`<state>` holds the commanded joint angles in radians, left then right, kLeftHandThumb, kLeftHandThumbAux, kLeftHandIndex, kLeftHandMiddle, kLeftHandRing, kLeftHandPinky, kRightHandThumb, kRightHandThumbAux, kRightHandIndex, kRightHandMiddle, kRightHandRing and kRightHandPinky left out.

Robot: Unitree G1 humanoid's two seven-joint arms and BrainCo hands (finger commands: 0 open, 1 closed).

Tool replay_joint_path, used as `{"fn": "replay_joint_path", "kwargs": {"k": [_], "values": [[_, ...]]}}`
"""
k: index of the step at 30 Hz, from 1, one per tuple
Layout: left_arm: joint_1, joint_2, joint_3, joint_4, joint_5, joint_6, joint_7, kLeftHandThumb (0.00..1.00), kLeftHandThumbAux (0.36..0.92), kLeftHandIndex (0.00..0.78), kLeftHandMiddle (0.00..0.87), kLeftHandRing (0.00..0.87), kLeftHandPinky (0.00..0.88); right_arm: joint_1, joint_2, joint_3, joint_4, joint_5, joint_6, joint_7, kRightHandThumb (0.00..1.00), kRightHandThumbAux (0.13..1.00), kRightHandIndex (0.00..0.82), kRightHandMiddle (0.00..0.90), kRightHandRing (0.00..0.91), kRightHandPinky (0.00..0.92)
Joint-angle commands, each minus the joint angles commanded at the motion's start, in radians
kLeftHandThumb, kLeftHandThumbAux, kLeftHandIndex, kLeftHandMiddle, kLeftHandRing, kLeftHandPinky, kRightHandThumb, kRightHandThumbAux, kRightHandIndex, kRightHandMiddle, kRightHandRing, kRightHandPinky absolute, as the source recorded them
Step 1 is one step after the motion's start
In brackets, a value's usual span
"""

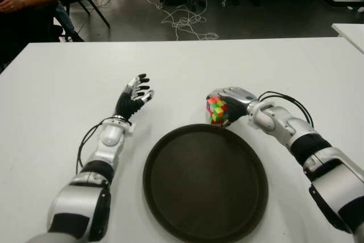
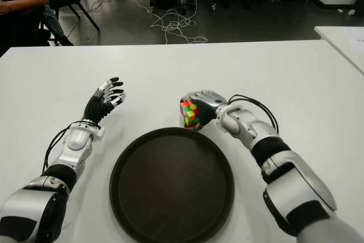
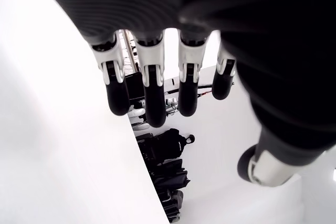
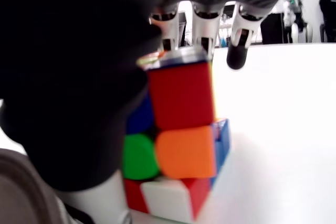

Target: Pick up the Rubik's Cube and put it in the plate

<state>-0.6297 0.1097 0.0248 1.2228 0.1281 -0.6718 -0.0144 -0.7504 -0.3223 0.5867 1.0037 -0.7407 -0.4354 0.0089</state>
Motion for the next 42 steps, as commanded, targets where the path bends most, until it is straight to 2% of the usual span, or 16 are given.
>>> {"fn": "replay_joint_path", "kwargs": {"k": [5, 14, 21, 30, 34, 42], "values": [[0.0, 0.001, -0.002, 0.001, 0.001, 0.003, 0.002, 0.104, 0.647, 0.129, 0.184, 0.189, 0.163, -0.002, -0.001, 0.0, 0.003, 0.002, -0.004, -0.001, 0.0, 0.837, 0.212, 0.215, 0.203, 0.147], [-0.002, 0.003, -0.006, 0.002, 0.002, 0.006, 0.009, 0.109, 0.654, 0.128, 0.185, 0.192, 0.195, -0.003, -0.004, -0.005, -0.001, 0.005, -0.002, -0.007, 0.0, 0.841, 0.235, 0.239, 0.222, 0.162], [-0.001, 0.003, -0.006, 0.001, -0.002, 0.001, 0.002, 0.102, 0.655, 0.127, 0.18, 0.192, 0.202, -0.002, -0.009, -0.007, -0.008, 0.002, 0.004, -0.023, 0.0, 0.849, 0.244, 0.285, 0.286, 0.23], [-0.001, 0.003, -0.005, 0.0, -0.005, 0.006, -0.007, 0.093, 0.672, 0.118, 0.171, 0.19, 0.201, -0.002, -0.01, -0.013, -0.002, 0.006, 0.014, -0.043, 0.0, 0.858, 0.248, 0.305, 0.304, 0.272], [-0.002, 0.003, -0.004, 0.0, -0.008, 0.013, -0.013, 0.094, 0.661, 0.12, 0.171, 0.191, 0.208, -0.002, -0.011, -0.014, -0.002, 0.007, 0.016, -0.045, 0.0, 0.86, 0.261, 0.326, 0.331, 0.303], [-0.001, 0.0, -0.003, -0.003, -0.007, 0.014, -0.01, 0.069, 0.652, 0.118, 0.173, 0.185, 0.173, -0.002, -0.013, -0.015, 0.001, 0.009, 0.015, -0.05, 0.0, 0.856, 0.262, 0.326, 0.322, 0.28]]}}
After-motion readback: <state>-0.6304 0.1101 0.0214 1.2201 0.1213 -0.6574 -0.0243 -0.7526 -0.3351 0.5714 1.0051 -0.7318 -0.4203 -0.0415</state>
